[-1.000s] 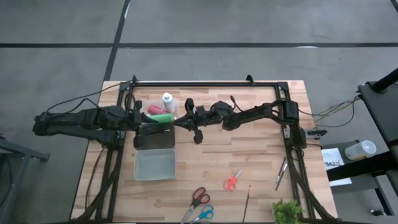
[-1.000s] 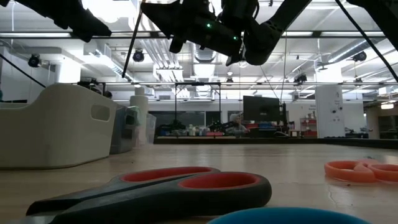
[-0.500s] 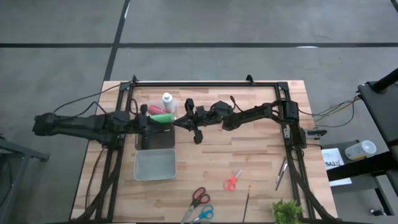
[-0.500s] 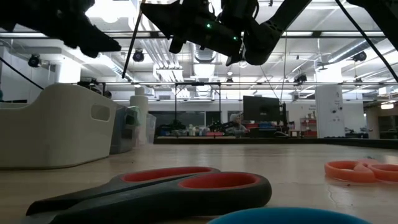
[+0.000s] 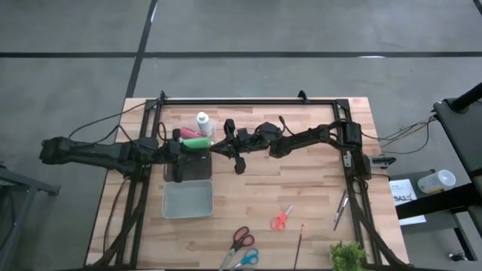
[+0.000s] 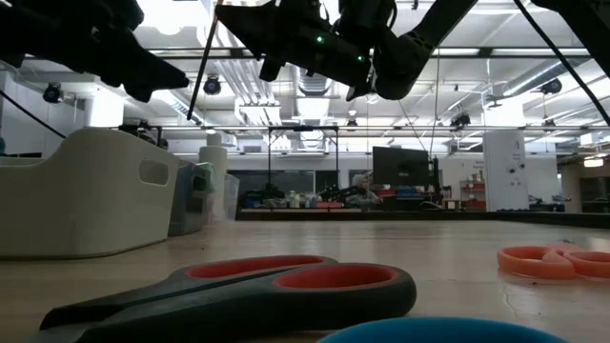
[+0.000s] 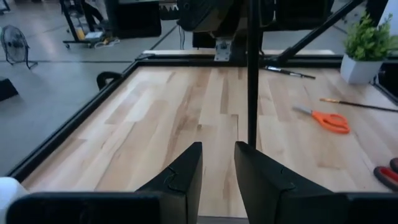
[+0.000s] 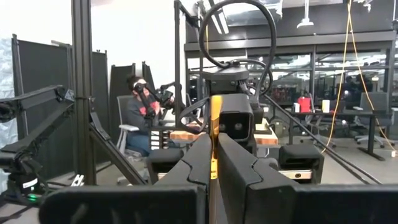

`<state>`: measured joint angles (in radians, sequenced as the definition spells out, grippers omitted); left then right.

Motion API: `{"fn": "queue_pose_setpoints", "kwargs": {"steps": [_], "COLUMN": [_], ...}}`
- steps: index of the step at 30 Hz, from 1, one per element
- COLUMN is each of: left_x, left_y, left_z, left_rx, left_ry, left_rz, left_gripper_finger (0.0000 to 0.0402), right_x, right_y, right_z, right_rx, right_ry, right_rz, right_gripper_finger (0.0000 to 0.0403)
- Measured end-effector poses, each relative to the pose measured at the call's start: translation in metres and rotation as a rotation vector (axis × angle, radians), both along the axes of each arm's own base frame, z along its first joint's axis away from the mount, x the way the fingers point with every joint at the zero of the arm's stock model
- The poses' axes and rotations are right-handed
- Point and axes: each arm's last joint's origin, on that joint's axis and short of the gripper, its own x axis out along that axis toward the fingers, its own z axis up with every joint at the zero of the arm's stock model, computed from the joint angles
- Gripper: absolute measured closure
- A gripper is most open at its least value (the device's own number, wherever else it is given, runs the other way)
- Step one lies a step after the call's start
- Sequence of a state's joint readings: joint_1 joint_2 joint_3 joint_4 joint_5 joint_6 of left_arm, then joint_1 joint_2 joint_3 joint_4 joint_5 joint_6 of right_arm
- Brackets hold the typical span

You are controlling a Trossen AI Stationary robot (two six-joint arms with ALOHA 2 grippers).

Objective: Pick & Place Paint Supplies
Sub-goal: Put the top orange paint brush into the black bin

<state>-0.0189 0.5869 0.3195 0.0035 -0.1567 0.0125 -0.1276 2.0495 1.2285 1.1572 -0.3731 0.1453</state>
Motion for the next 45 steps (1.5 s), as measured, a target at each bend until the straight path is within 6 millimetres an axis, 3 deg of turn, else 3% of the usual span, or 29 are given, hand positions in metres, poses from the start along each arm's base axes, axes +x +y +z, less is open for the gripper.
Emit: {"fn": "queue_pose_setpoints", "kwargs": {"steps": [24,45], "left_x": [0.033,0.012], "left_y": [-0.001,-0.004], "left_z": [-0.019,0.000], "left_rx": [-0.045,-0.114], "left_ry": [0.060,-0.020], "left_rz": [-0.005,-0.088], "left_gripper_finger": [0.0300,0.0300], "right_x": [0.000,0.002], "right_y": [0.000,0.000], "right_z": [0.000,-0.002], "right_rx": [-0.009,-0.027], "right_ry": [-0.002,0.030], "right_rz": [-0.003,-0.018], "right_gripper_finger": [0.0390,0.0390]}}
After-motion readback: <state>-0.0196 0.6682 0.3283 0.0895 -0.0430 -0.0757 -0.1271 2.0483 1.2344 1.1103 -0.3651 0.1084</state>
